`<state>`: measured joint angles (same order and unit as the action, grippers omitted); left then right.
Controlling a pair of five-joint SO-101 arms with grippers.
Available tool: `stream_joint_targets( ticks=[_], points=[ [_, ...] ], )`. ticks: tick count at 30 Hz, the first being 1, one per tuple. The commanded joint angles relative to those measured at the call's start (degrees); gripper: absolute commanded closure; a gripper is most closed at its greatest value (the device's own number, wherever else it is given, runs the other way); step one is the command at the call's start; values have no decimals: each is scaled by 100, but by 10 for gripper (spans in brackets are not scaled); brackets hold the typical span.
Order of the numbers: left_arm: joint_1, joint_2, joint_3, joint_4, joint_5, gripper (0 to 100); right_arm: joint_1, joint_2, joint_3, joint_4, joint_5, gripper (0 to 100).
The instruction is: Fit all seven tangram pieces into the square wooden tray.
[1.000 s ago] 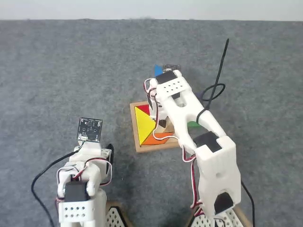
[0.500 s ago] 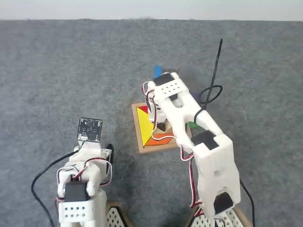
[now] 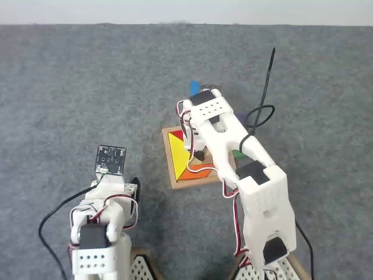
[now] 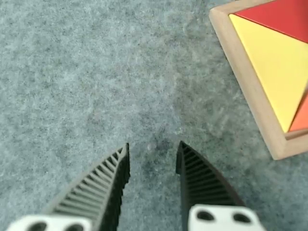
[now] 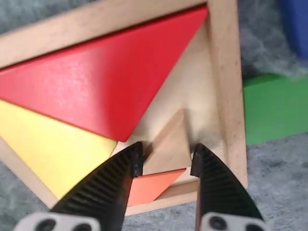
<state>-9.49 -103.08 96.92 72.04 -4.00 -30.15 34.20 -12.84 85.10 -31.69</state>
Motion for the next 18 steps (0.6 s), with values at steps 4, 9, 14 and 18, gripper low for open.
stream_joint_targets(
  ticks=[4, 9, 14, 18],
  points=[
    [18, -158, -48, 53, -35, 847, 22, -286, -299, 136, -26, 840],
    [18, -158, -48, 53, -35, 847, -22, -673, -448, 286, 158, 841],
    [18, -158, -48, 53, -35, 847, 13, -857, -475, 514, 756, 841],
    [18, -158, -48, 53, -35, 847, 22, -875, -475, 620, 1204, 840]
  ],
)
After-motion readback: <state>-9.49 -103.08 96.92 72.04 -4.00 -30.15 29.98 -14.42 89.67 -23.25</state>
